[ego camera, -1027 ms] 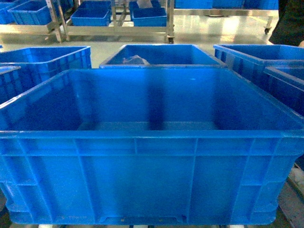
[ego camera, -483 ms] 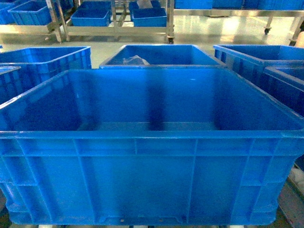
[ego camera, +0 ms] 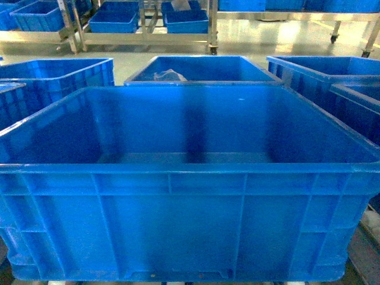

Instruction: Place box next to blue box on left shelf

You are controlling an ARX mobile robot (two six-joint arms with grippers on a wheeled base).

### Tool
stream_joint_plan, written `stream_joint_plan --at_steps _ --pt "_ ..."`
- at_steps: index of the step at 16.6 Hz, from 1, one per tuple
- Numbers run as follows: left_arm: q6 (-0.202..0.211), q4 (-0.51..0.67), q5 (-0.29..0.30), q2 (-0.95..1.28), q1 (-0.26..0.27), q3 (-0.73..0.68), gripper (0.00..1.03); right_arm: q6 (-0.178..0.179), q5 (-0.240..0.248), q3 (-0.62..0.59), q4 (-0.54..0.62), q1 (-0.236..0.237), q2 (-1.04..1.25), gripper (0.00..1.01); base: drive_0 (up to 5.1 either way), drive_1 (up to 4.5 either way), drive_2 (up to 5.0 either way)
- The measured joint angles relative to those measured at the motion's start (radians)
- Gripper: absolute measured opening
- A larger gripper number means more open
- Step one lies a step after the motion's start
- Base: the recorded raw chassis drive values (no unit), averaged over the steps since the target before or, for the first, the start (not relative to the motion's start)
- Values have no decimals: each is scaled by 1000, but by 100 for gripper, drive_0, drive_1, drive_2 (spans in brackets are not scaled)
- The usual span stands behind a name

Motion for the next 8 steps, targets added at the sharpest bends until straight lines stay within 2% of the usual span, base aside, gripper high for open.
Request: stream_joint_plan --at_steps 8 --pt "0 0 0 0 0 0 98 0 0 0 0 0 0 98 0 0 0"
